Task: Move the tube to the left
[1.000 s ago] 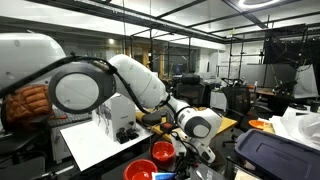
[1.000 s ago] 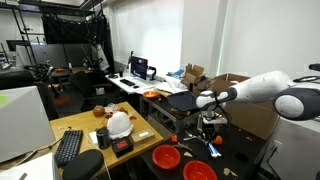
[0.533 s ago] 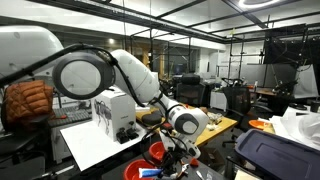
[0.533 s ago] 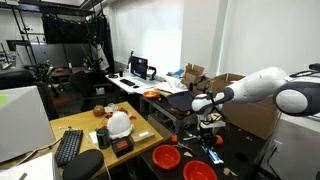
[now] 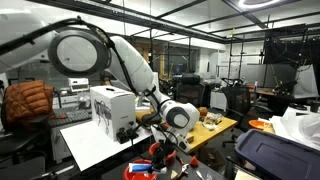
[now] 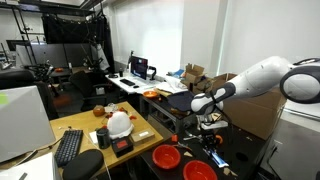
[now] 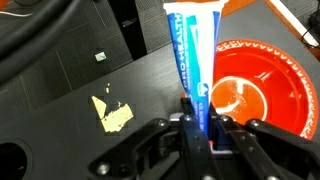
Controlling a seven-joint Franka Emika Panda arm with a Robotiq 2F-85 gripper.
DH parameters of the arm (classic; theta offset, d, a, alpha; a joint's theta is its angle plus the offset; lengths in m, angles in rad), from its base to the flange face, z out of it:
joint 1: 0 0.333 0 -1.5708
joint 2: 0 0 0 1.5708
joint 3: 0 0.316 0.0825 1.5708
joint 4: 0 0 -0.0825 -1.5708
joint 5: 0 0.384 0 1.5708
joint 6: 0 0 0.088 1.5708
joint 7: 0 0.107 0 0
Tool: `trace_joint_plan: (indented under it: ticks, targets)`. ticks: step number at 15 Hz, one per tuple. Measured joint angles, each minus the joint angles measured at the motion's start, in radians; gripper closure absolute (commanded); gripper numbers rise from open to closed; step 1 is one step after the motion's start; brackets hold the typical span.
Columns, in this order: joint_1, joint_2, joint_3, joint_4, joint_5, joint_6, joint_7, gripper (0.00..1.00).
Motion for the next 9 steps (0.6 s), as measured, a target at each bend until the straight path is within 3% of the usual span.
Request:
trace_joint_plan:
  ticks: [9]
  targets:
    - [0.051,-0.104,0.0,-0.137,-0.028,0.017,-0.087,0.96]
